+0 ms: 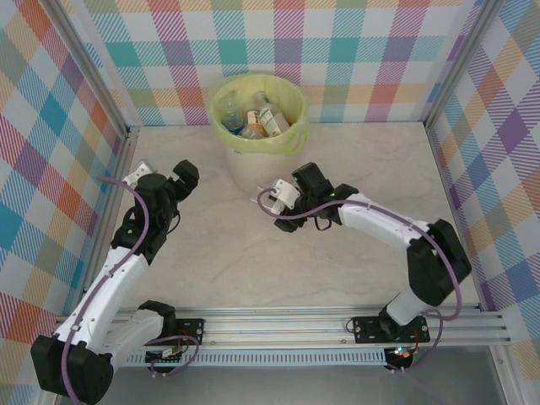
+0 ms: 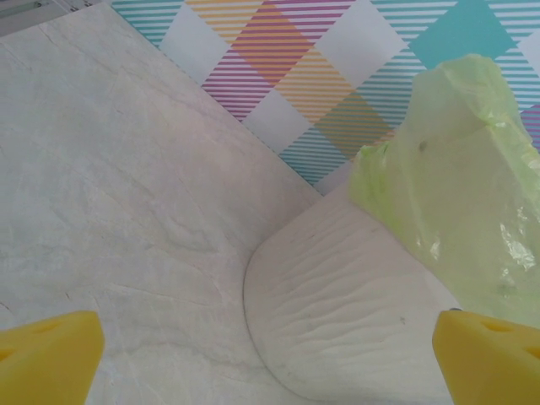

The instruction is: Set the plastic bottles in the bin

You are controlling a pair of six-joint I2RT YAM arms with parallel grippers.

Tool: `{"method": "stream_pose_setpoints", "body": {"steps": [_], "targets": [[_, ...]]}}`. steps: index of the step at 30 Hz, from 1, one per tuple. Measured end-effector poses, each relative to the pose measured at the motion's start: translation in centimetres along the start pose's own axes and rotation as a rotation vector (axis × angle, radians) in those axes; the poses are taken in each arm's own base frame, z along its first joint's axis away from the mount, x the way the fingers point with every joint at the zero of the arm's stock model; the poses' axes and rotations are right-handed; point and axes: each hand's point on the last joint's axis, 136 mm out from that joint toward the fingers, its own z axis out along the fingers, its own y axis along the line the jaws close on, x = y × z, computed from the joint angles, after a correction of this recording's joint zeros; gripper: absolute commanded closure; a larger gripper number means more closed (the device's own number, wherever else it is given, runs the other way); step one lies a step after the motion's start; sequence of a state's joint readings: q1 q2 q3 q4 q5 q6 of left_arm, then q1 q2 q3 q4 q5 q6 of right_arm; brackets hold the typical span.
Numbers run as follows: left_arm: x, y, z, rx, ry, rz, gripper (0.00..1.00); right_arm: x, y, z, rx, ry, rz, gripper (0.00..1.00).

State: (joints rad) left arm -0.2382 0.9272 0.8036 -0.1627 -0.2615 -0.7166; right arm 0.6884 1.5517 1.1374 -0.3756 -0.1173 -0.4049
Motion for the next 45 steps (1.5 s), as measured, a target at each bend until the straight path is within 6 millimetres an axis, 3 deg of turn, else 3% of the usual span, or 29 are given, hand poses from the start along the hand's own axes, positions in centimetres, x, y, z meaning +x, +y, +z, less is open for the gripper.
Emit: {"method": "stream_pose_setpoints", "body": {"steps": [9,14,18,21,26,36,39,41,45], "targets": [[0.6,1.6,0.4,-0.029,0.016,-0.038,0.0,-11.3,0.4,-9.3,-0.022,-0.385,-0.001,0.47],[0.8,2.5,0.4,-0.043,0.02,-0.059,0.0,-15.7,-0.3,-13.1,-0.018,-0.523,-0.018,0.47],[0.7,2.8,0.0,-0.04,0.014,-0.069,0.0,-19.2,-3.0,-16.3,0.067,-0.634,-0.016,0.47],[0.6,3.3,-0.4,-0.048,0.01,-0.073,0.0,-21.5,-6.1,-17.7,0.161,-0.68,0.013,0.45],[0.3,3.9,-0.8,-0.055,-0.006,-0.084,0.0,-24.7,-11.7,-16.9,0.308,-0.683,0.089,0.45],[0.9,5.9,-1.4,-0.102,0.0,-0.105,0.0,-26.3,-20.2,-9.2,0.518,-0.522,0.202,0.38],[0.7,6.3,-1.5,-0.112,-0.003,-0.108,0.0,-25.1,-21.8,-7.3,0.573,-0.452,0.232,0.29],[0.7,6.5,-1.6,-0.122,-0.003,-0.11,0.0,-23.8,-22.0,-6.3,0.583,-0.395,0.251,0.17],[0.7,6.9,-1.6,-0.128,0.0,-0.116,0.0,-22.6,-21.7,-6.0,0.576,-0.342,0.267,0.04]]}}
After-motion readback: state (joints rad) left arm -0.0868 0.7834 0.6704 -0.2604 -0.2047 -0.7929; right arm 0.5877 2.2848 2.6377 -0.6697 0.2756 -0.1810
